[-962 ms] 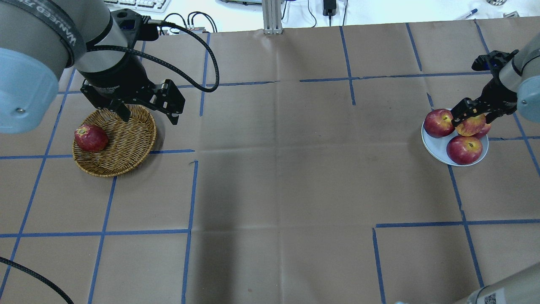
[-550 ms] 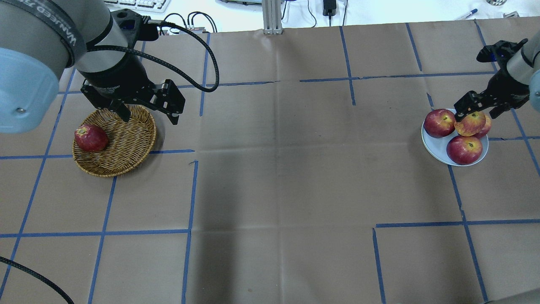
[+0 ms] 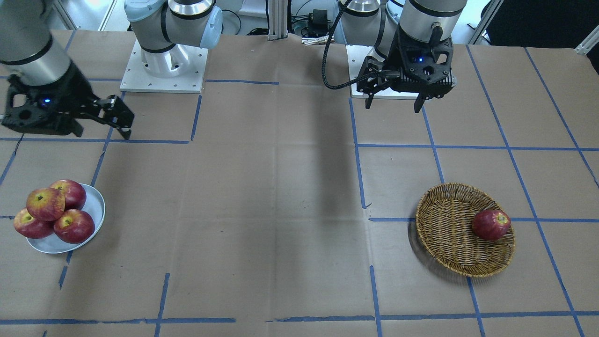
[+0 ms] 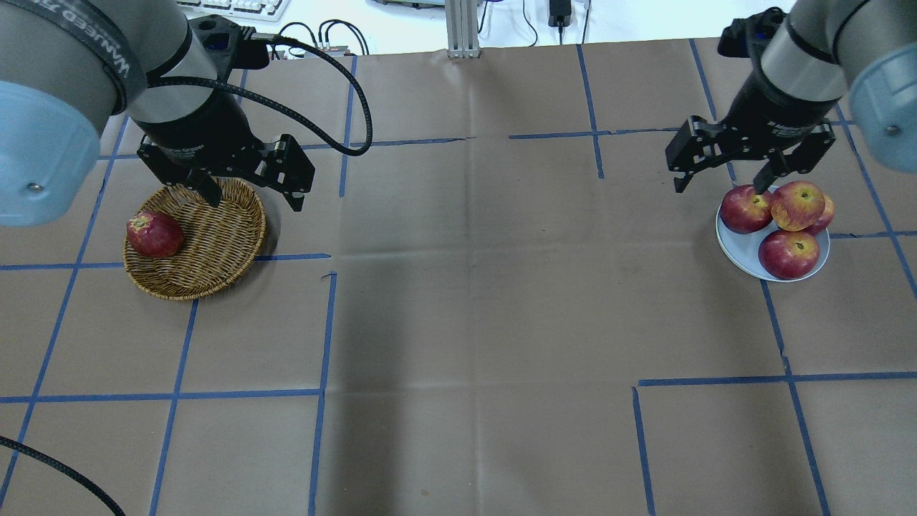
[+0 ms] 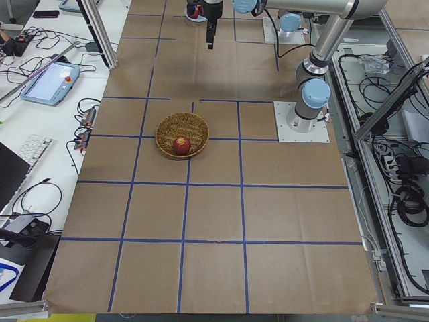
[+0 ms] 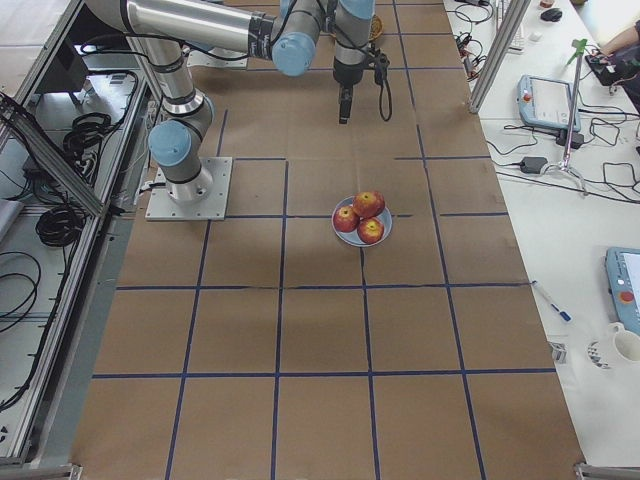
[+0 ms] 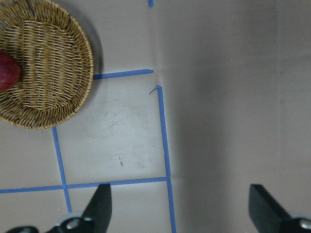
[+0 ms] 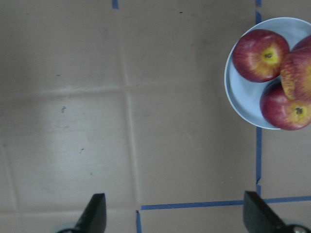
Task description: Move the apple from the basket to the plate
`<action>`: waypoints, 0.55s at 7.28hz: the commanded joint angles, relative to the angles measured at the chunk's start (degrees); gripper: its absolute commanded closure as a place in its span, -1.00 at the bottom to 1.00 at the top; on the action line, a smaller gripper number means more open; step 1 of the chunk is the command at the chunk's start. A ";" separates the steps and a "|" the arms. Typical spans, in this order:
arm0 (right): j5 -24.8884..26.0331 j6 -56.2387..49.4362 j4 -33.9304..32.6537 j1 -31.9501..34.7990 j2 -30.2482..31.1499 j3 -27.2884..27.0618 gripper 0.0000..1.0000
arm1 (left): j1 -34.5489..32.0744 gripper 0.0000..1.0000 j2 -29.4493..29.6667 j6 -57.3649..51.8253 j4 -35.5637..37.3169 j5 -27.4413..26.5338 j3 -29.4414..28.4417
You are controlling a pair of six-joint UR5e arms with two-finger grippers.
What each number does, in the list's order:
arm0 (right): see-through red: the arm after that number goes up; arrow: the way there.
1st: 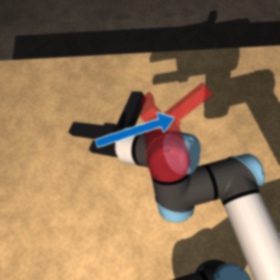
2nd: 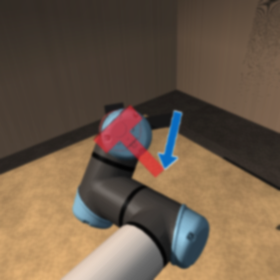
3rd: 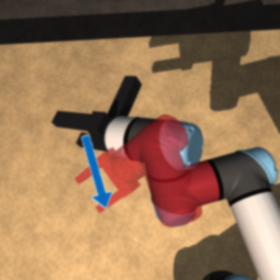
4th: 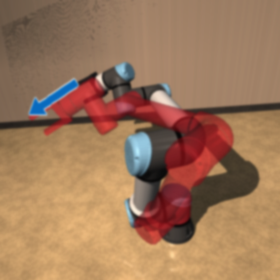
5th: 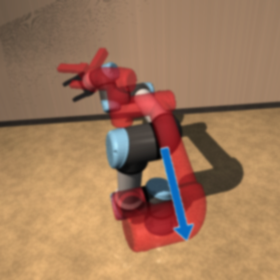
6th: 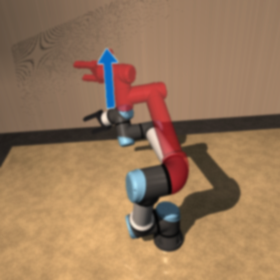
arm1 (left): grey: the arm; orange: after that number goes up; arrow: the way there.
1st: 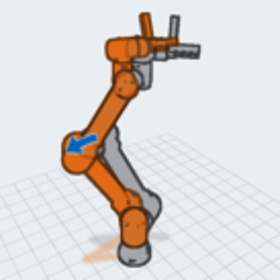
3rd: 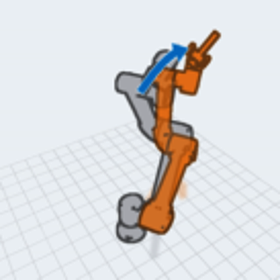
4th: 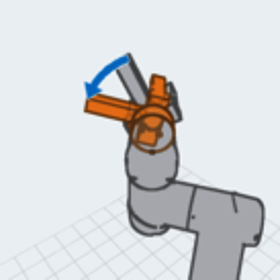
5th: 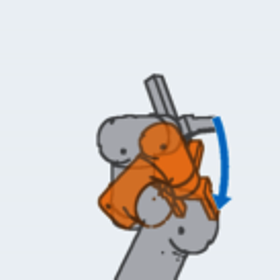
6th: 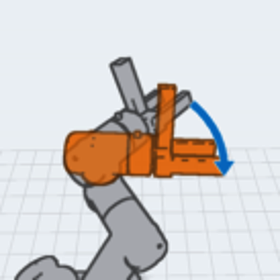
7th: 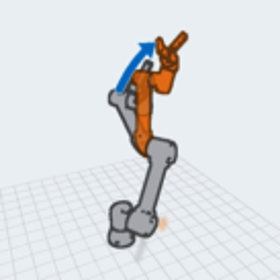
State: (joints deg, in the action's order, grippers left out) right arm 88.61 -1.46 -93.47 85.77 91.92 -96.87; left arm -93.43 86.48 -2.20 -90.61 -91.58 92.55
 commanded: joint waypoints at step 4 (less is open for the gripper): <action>0.07 -0.03 0.04 3.88 1.33 -0.07 -1.00 | 0.00 -0.99 0.00 0.00 0.00 0.00 0.00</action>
State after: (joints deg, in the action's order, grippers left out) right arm 88.57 -0.58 -93.30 90.16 93.24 -97.04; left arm -93.43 86.48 -2.20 -90.62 -91.58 92.55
